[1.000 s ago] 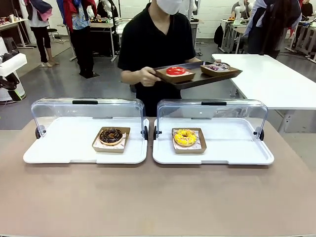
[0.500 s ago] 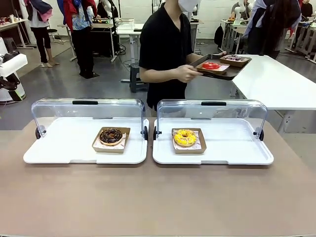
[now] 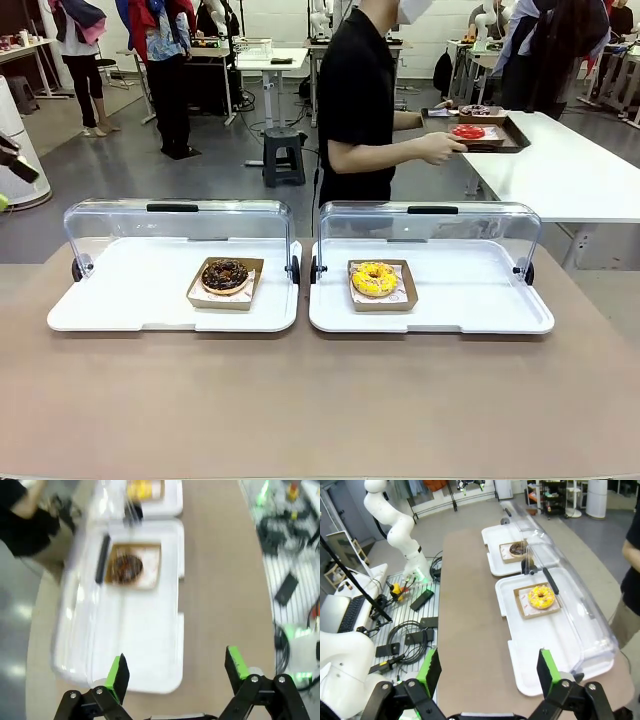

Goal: Provide the desired donut to the person.
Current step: Place the picked Paper togo box onto the Handle tray extended by the person.

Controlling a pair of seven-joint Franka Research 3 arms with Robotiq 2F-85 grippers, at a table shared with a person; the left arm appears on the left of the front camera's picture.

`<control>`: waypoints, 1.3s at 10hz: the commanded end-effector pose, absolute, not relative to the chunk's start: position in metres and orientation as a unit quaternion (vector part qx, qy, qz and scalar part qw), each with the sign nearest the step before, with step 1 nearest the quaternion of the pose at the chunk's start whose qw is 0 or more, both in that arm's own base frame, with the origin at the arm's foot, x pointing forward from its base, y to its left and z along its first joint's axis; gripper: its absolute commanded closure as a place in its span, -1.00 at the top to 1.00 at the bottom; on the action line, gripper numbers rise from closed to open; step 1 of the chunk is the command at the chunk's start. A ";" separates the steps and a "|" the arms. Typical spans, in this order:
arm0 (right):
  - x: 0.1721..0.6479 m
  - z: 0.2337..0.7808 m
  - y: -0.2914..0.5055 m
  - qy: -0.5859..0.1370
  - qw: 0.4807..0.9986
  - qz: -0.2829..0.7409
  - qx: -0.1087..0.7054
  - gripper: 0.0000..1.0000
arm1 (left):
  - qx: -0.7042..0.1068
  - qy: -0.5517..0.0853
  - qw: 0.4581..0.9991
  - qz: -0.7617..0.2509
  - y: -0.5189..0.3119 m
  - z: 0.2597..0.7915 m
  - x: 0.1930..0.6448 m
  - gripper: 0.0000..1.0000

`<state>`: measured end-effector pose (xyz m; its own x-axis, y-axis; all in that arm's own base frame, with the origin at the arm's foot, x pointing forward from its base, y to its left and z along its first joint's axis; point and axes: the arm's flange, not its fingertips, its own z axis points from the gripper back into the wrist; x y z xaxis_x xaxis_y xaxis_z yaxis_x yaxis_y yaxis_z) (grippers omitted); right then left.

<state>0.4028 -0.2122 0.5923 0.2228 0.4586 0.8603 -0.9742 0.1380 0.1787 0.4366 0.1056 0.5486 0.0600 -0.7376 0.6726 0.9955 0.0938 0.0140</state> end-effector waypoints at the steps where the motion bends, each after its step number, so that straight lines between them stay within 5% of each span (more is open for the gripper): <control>1: 0.402 0.592 -0.210 -0.331 0.676 0.527 0.393 1.00 | -0.336 -0.330 0.634 -0.613 0.140 0.553 0.453 1.00; 3: 0.402 0.592 -0.210 -0.331 0.676 0.527 0.393 1.00 | -0.371 -0.403 0.590 -0.593 0.184 0.539 0.436 1.00; 13: 0.402 0.592 -0.210 -0.331 0.676 0.527 0.393 1.00 | -0.355 -0.399 0.616 -0.579 0.222 0.512 0.429 1.00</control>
